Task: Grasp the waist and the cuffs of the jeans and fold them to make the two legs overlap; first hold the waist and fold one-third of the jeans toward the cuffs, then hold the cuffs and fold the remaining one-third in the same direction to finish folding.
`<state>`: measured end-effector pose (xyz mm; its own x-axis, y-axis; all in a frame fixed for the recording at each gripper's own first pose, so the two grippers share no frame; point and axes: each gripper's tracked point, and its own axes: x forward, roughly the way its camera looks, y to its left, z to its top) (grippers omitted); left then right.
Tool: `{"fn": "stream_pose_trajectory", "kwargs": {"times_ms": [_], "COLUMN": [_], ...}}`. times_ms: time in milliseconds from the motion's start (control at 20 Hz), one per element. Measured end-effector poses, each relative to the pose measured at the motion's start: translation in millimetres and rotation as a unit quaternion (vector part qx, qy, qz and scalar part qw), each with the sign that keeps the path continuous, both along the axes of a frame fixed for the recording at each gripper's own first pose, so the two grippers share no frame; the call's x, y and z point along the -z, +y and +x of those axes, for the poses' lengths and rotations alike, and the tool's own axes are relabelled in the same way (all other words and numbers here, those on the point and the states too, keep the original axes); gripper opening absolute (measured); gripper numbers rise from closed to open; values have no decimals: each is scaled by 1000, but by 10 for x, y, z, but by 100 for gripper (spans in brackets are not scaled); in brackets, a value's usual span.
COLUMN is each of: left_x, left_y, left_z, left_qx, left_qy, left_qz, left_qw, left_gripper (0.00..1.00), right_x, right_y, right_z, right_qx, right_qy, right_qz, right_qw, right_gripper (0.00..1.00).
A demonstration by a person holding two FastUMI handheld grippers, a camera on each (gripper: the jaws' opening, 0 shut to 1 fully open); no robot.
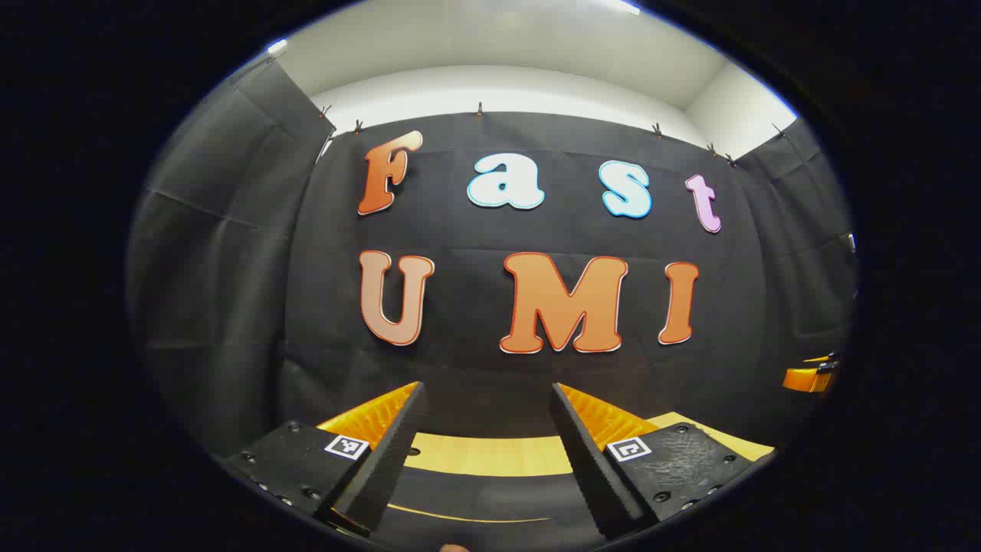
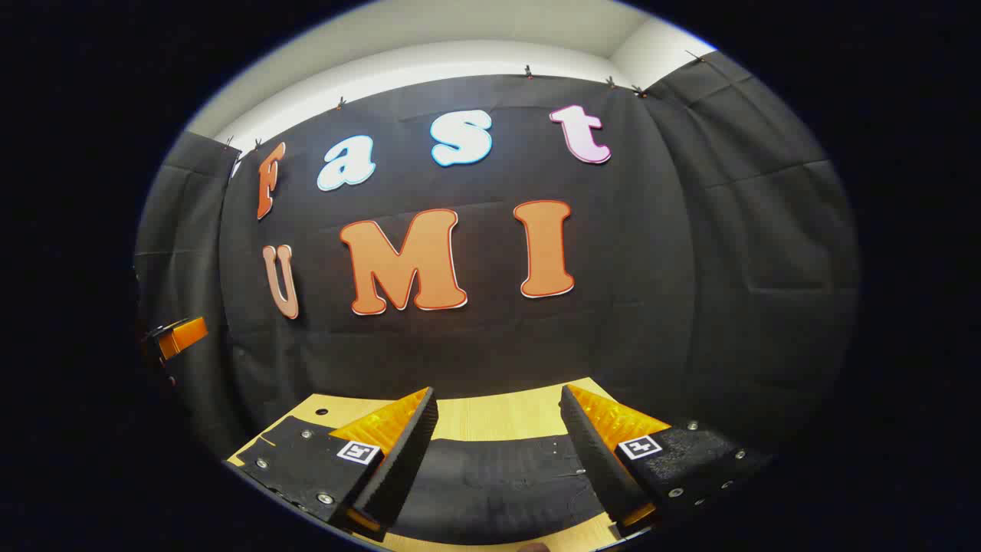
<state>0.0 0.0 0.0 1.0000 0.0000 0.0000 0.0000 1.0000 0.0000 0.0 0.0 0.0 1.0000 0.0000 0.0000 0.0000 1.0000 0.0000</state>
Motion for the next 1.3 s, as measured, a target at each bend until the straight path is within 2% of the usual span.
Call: {"fn": "stream_pose_trajectory", "kwargs": {"times_ms": [50,200,300,350,400,450,600,800,950,1100,1150,1300], "left_x": [43,96,104,112,101,109,105,70,75,76,84,199], "left_y": [-15,-95,-118,-102,-103,-88,52,262,449,627,671,729], "left_z": [12,3,-45,-61,-74,-73,23,231,437,574,607,668], "left_qx": [-3,-29,-51,-61,-65,-70,-79,-61,-44,-38,-37,-33], "left_qy": [10,22,23,24,23,20,25,21,22,21,22,29], "left_qz": [-3,3,13,15,15,16,42,46,57,65,60,41], "left_qw": [1000,999,998,998,997,997,996,997,997,997,997,998], "left_gripper": [94,94,94,99,97,94,95,96,96,96,96,96], "right_x": [-13,-141,-154,-136,-119,-99,-69,24,53,92,131,166], "right_y": [-15,-73,-39,-7,17,23,82,157,366,561,614,685], "right_z": [91,281,391,460,511,550,612,632,615,640,644,657], "right_qx": [-9,-31,-55,-67,-74,-77,-76,-46,-32,-36,-39,-43], "right_qy": [2,-10,-13,-12,-8,-5,-1,5,3,8,15,23], "right_qz": [-11,-38,-40,-40,-41,-41,-39,-43,-31,-45,-57,-78], "right_qw": [1000,999,998,997,996,996,996,998,999,998,997,996], "right_gripper": [97,97,97,100,97,97,98,97,98,97,100,98]}}
